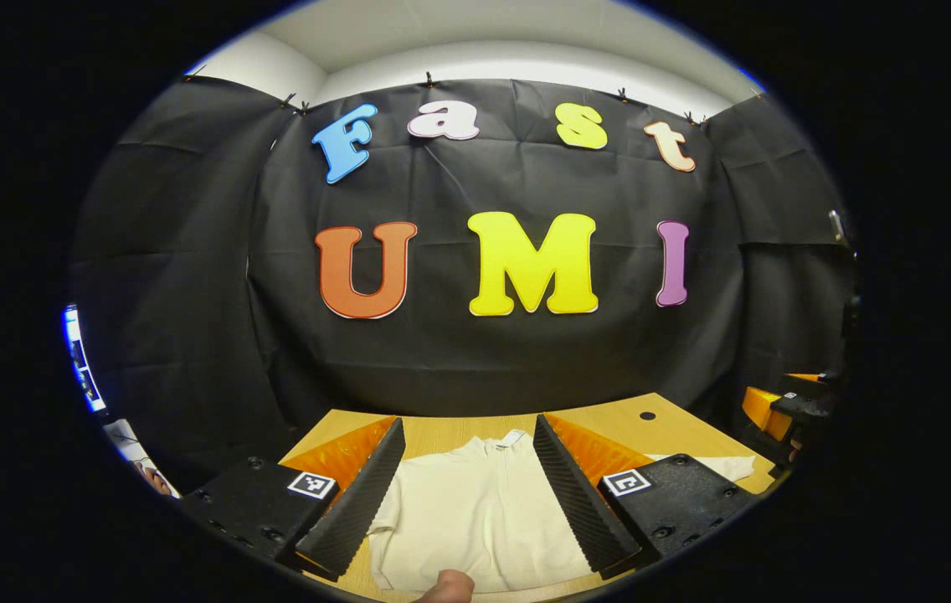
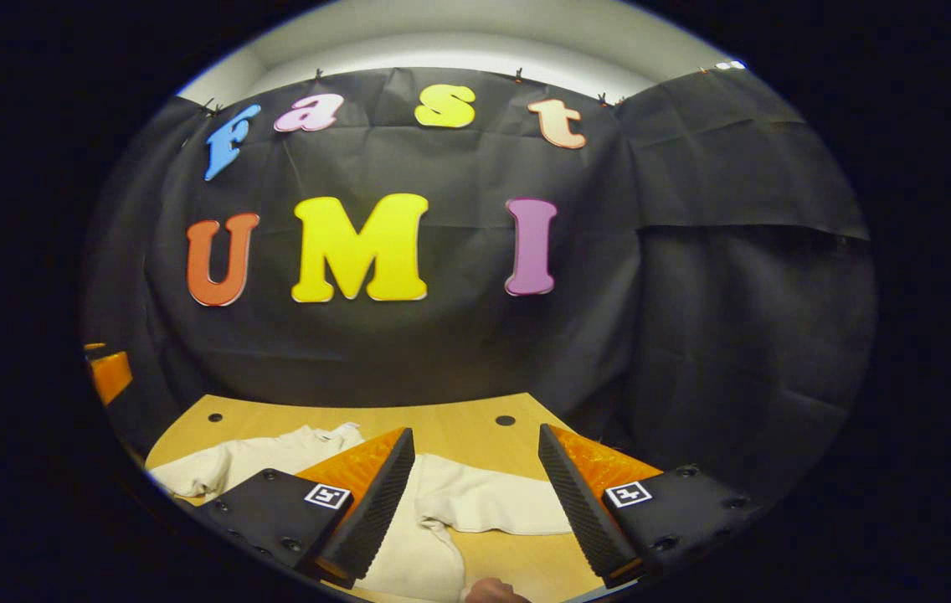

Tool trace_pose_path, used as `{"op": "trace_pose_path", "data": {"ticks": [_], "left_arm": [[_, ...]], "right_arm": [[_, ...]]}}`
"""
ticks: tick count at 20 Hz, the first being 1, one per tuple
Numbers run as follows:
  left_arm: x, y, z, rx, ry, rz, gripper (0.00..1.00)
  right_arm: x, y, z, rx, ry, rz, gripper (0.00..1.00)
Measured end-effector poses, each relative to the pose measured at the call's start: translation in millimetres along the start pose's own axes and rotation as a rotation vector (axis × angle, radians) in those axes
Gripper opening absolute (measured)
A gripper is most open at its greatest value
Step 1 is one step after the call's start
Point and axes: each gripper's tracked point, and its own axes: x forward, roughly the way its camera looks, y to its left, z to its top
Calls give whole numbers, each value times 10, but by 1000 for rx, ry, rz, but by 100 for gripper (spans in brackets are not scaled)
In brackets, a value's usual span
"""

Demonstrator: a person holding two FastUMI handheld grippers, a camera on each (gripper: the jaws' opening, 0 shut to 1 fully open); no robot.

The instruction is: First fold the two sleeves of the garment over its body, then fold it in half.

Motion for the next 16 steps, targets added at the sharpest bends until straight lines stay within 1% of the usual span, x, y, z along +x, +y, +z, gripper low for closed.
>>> {"op": "trace_pose_path", "data": {"ticks": [1,2,5,8,11,12,13,14,16], "left_arm": [[18,-16,-55,-7,20,2,100],[36,-36,-102,-17,41,5,100],[64,-56,-177,-13,72,29,100],[100,-165,-241,-8,102,30,100],[130,-245,-216,21,103,42,100],[134,-272,-213,29,104,48,100],[128,-297,-215,34,114,57,100],[115,-294,-235,37,125,76,100],[96,-344,-262,27,144,97,100]], "right_arm": [[108,-156,-118,-12,27,-41,94],[202,-276,-215,-22,53,-67,94],[466,-629,-491,-40,107,-122,94],[684,-1011,-813,-22,171,-173,94],[928,-1421,-1288,0,277,-248,93],[1021,-1541,-1426,-2,309,-270,94],[1126,-1660,-1564,-1,339,-285,93],[1193,-1775,-1695,-11,376,-305,94],[1359,-1897,-1964,-2,458,-312,94]]}}
